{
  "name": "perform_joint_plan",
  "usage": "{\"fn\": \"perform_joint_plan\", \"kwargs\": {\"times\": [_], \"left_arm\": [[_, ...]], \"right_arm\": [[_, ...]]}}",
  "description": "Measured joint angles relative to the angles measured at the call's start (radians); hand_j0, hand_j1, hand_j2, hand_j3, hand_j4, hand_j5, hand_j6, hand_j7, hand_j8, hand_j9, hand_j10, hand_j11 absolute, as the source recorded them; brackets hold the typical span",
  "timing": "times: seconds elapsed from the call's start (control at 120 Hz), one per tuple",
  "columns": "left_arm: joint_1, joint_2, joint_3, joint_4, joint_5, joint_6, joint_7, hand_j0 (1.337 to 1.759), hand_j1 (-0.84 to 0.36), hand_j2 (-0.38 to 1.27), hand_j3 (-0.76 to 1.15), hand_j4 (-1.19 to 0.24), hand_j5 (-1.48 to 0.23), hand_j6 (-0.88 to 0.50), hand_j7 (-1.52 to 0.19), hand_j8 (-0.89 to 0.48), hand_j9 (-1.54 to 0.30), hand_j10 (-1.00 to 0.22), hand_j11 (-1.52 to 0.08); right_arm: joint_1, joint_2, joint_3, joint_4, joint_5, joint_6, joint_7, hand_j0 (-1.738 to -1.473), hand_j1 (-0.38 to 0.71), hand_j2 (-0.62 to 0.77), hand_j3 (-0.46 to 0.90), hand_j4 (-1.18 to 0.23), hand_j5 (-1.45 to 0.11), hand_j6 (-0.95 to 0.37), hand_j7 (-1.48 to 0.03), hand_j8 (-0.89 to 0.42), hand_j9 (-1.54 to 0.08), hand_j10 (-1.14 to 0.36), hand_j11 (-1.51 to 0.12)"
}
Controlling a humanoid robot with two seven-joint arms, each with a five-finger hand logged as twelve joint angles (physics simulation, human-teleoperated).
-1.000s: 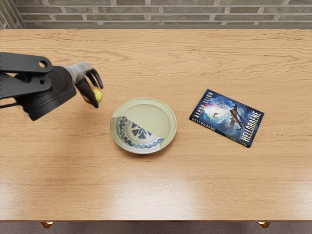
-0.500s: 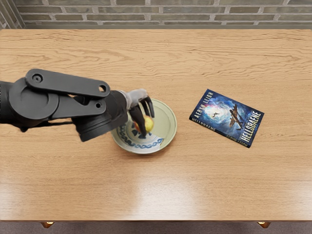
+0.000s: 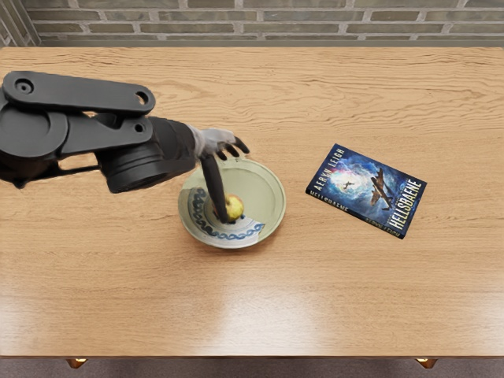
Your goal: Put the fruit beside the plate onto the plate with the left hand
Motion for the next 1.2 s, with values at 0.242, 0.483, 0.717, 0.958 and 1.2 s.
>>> {"fn": "perform_joint_plan", "kwargs": {"times": [0.242, 0.483, 0.717, 0.958, 1.2], "left_arm": [[0.094, 0.236, -0.220, 0.001, -0.219, -0.432, 0.000, 1.658, 0.30, 0.03, 0.00, -0.05, -0.06, -0.04, -0.06, -0.03, -0.06, -0.04, -0.06], [0.450, 0.403, -0.556, 0.003, -0.252, -0.720, 0.000, 1.658, 0.33, 0.01, 0.00, -0.02, -0.03, -0.02, -0.03, -0.02, -0.03, -0.02, -0.03], [0.654, 0.588, -0.797, 0.076, -0.408, -0.814, 0.000, 1.658, 0.34, 0.00, 0.00, -0.01, -0.02, -0.01, -0.02, -0.01, -0.02, -0.01, -0.02], [0.781, 0.701, -0.833, 0.197, -0.623, -0.825, 0.000, 1.658, 0.34, 0.00, 0.00, -0.01, -0.01, 0.00, -0.01, 0.00, -0.01, -0.01, -0.01], [0.793, 0.807, -0.833, 0.281, -0.716, -0.826, 0.000, 1.658, 0.34, 0.00, 0.00, 0.00, 0.00, 0.00, 0.00, 0.00, -0.01, 0.00, -0.01]], "right_arm": [[0.000, 0.000, 0.000, 0.000, 0.000, 0.000, 0.000, -1.658, -0.33, 0.00, 0.00, -0.01, -0.02, -0.01, -0.02, -0.01, -0.02, -0.01, -0.02], [0.000, 0.000, 0.000, 0.000, 0.000, 0.000, 0.000, -1.658, -0.33, 0.00, 0.00, -0.01, -0.02, -0.01, -0.02, -0.01, -0.02, -0.01, -0.02], [0.000, 0.000, 0.000, 0.000, 0.000, 0.000, 0.000, -1.658, -0.33, 0.00, 0.00, -0.01, -0.02, -0.01, -0.02, -0.01, -0.02, -0.01, -0.02], [0.000, 0.000, 0.000, 0.000, 0.000, 0.000, 0.000, -1.658, -0.33, 0.00, 0.00, -0.01, -0.02, -0.01, -0.02, -0.01, -0.02, -0.01, -0.02], [0.000, 0.000, 0.000, 0.000, 0.000, 0.000, 0.000, -1.658, -0.33, 0.00, 0.00, -0.01, -0.02, -0.01, -0.02, -0.01, -0.02, -0.01, -0.02]]}}
